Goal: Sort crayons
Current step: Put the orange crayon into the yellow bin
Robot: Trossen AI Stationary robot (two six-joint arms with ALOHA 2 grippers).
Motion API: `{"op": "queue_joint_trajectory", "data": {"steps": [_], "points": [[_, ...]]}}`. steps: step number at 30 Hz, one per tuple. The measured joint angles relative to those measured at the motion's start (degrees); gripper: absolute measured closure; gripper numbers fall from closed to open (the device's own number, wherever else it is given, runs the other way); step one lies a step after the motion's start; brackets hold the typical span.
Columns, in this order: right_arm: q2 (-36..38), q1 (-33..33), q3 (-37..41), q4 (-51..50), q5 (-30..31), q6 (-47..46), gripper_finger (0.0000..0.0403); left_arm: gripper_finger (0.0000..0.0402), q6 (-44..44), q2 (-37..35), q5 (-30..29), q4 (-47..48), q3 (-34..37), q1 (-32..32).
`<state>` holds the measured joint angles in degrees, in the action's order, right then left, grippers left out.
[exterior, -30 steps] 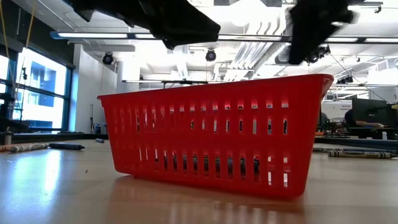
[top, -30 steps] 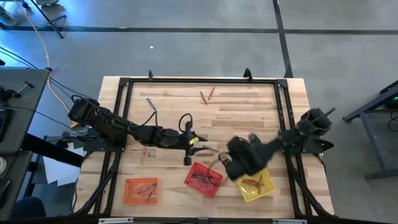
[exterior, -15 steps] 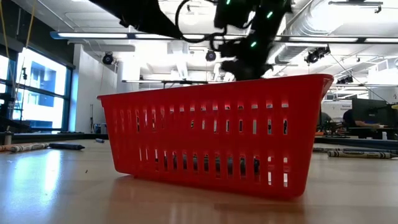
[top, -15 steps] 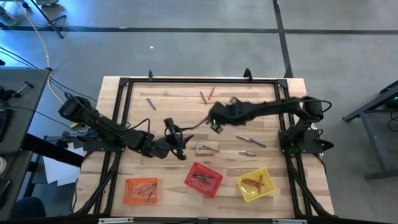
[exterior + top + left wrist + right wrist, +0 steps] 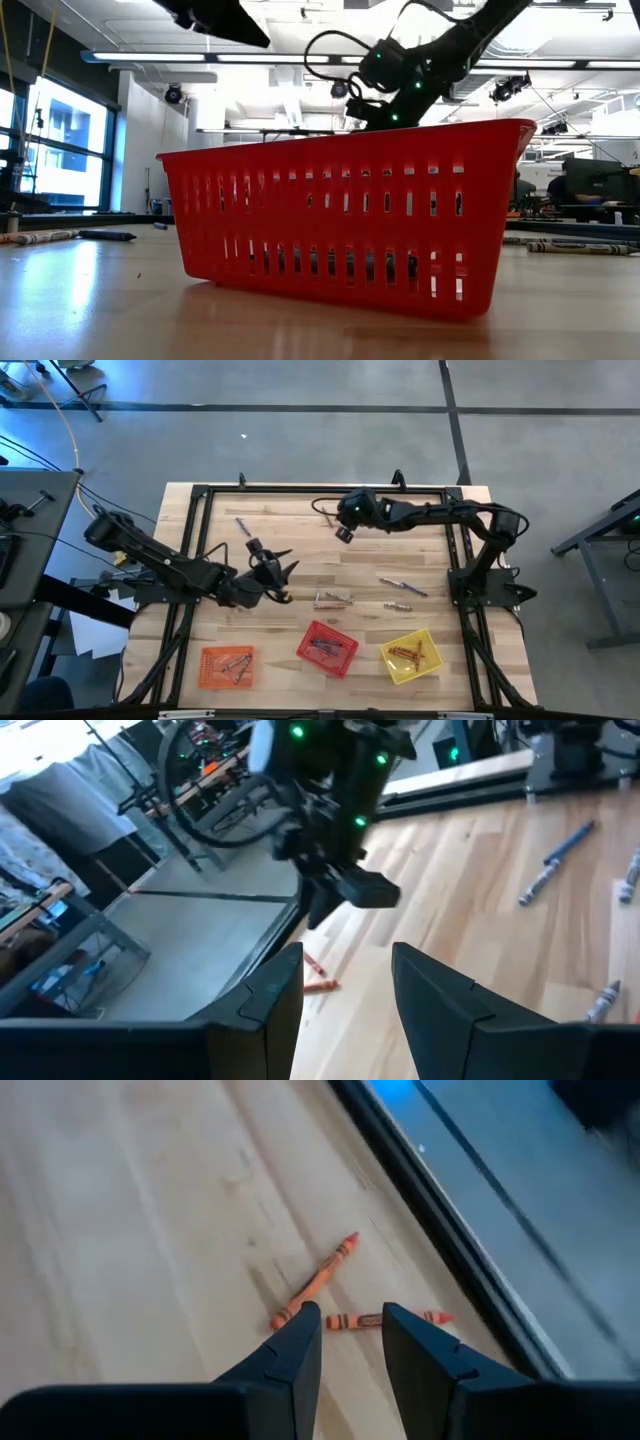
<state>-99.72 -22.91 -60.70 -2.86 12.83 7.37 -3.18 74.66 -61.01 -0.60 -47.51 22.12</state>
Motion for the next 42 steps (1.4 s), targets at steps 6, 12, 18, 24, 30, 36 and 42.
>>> {"op": "queue_joint_trajectory", "data": {"steps": [6, 12, 18, 24, 30, 36, 42], "points": [[0.0, -1.8, -0.6, -1.6, -1.9, 2.5, 0.0302, 0.0261, 0.0, -1.1, -0.2, -0.1, 0.0, -2.3], [0.0, -5.3, -1.2, -0.2, -1.8, -26.0, 0.0302, 0.0261, 0.0, -1.1, -0.1, 0.0, 0.0, -5.3], [-1.2, -6.6, -1.3, 6.7, 0.2, -39.1, 0.0302, 0.0261, -1.5, -1.1, -0.1, 0.2, 0.0, -8.9], [-3.3, -8.4, -1.3, 5.0, -7.7, -35.5, 0.0302, 0.0261, 0.5, -3.5, 0.5, 6.5, 0.0, -12.4], [-3.3, -9.7, -4.1, -4.8, -10.6, -10.6, 0.0302, 0.0261, 5.5, -7.6, 0.9, 15.4, 0.0, -13.2], [-3.4, -9.1, -11.1, -14.2, -7.5, 15.0, 0.0302, 0.0261, 8.9, -9.7, 2.0, 20.3, 0.0, -13.2], [-8.6, -9.3, -21.7, -28.9, -4.7, 30.9, 0.0302, 0.0261, 11.3, -9.8, 4.3, 22.5, 0.0, -13.2]]}}
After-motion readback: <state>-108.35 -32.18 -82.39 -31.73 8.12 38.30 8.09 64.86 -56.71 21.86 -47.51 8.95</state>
